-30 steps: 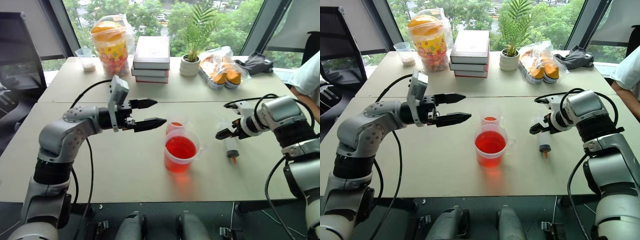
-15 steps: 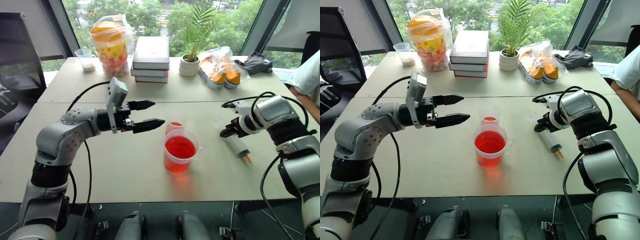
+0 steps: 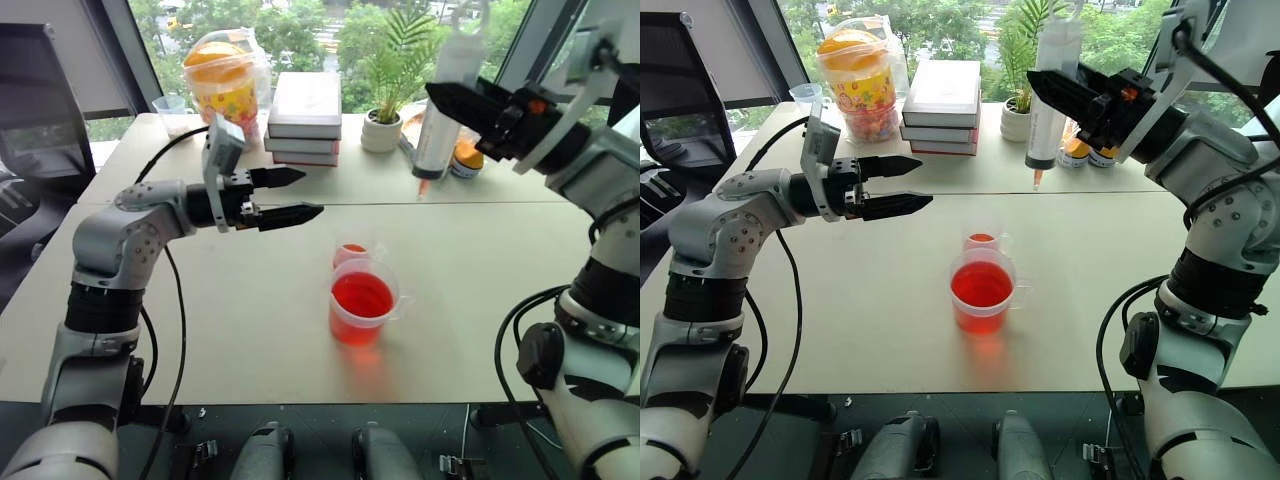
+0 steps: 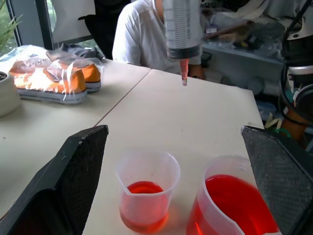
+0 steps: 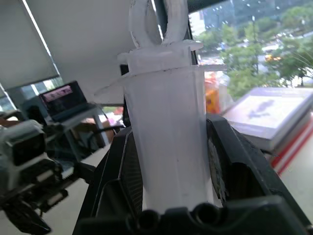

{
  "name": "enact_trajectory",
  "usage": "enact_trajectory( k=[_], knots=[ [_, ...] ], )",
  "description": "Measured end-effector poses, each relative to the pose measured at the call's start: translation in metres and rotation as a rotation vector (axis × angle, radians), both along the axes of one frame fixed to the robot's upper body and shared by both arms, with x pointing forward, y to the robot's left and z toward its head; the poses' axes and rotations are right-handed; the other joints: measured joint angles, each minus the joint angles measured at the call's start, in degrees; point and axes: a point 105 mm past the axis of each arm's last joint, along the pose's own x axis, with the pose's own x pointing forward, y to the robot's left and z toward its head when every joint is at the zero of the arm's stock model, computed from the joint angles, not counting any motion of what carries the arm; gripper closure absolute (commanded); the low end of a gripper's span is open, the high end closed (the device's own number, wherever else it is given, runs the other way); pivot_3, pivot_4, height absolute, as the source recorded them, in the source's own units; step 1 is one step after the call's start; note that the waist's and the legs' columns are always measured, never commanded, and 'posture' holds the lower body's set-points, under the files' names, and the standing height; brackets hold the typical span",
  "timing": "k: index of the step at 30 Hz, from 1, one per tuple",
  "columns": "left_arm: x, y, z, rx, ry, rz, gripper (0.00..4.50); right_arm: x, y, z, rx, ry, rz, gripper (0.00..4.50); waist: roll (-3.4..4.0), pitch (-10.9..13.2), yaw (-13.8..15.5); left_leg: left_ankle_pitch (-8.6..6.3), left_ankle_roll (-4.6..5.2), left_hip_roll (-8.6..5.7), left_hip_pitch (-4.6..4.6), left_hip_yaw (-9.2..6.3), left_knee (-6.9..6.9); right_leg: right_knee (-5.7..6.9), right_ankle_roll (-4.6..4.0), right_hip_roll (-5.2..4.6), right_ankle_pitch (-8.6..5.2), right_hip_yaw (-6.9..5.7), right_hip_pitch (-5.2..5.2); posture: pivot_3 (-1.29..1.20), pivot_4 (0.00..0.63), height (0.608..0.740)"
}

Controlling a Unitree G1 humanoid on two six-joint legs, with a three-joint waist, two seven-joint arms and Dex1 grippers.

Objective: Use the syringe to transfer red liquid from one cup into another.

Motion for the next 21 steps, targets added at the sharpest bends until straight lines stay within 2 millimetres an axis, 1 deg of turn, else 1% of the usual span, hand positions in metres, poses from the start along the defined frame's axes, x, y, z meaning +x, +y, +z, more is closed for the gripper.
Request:
enact_trajectory(
  k=[1, 2, 4, 7, 9, 16, 18, 21],
  knots=[
    [0.001, 0.0, 0.0, 0.0, 0.0, -0.003, 0.0, -0.008, 0.006, 0.0, 0.012, -0.022, 0.044, 3.07, 0.0, 0.0, 0.0, 0.0, 0.0, 0.0, 0.0, 0.0, 0.0, -0.01, 0.0, -0.03, 0.0, 0.0, 0.0, 0.0, 0.15, 0.74],
    [0.001, -0.001, 0.0, 0.002, 0.001, -0.008, 0.0, -0.018, 0.012, -0.004, 0.03, -0.044, 0.099, 3.07, -0.04, 0.0, 0.1, 0.0, 0.0, 0.0, 0.0, -0.05, -0.01, -0.06, 0.0, -0.04, 0.0, -0.05, 0.06, 0.0, 0.15, 0.74],
    [0.002, 0.0, -0.003, 0.005, 0.01, -0.011, 0.0, -0.032, 0.022, -0.019, 0.049, -0.044, 0.179, 3.07, -0.04, 0.0, 0.0, 0.0, 0.0, -0.02, -0.01, -0.04, -0.01, -0.08, 0.0, -0.05, 0.0, -0.04, 0.06, 0.0, 0.15, 0.74],
    [0.002, -0.004, -0.006, 0.01, 0.023, -0.03, 0.0, -0.04, 0.03, -0.044, 0.049, -0.026, 0.204, 3.07, -0.04, 0.0, -0.1, 0.0, 0.01, -0.03, -0.01, -0.02, 0.03, -0.05, 0.0, -0.05, 0.0, -0.02, 0.06, 0.0, 0.15, 0.74],
    [0.002, -0.008, -0.004, 0.014, 0.018, -0.046, 0.0, -0.045, 0.037, -0.061, 0.014, -0.028, 0.212, 3.07, -0.04, 0.0, -0.1, 0.0, 0.01, -0.02, 0.0, -0.03, 0.03, -0.04, 0.0, 0.0, 0.0, -0.03, 0.06, 0.0, 0.15, 0.74],
    [0.0, -0.021, 0.008, 0.011, -0.008, -0.101, 0.0, -0.046, 0.049, -0.112, -0.043, -0.01, 0.167, 3.07, -0.04, 0.0, -0.1, 0.0, 0.0, -0.02, 0.03, -0.02, 0.05, 0.01, 0.0, 0.13, 0.0, -0.01, 0.05, 0.0, 0.15, 0.74],
    [-0.002, -0.024, 0.013, 0.015, -0.02, -0.129, 0.0, -0.047, 0.052, -0.121, -0.06, -0.019, 0.157, 3.07, -0.04, 0.0, -0.1, 0.0, 0.0, -0.02, 0.03, -0.02, 0.06, 0.01, 0.0, 0.16, 0.0, -0.02, 0.05, 0.0, 0.15, 0.74],
    [-0.01, -0.034, 0.02, 0.022, -0.026, -0.203, 0.0, -0.045, 0.054, -0.144, -0.101, -0.004, 0.131, 3.07, -0.04, 0.0, -0.1, 0.0, 0.0, -0.02, 0.04, -0.02, 0.07, -0.01, 0.0, 0.19, -0.01, -0.02, 0.08, 0.0, 0.15, 0.74]
  ],
)
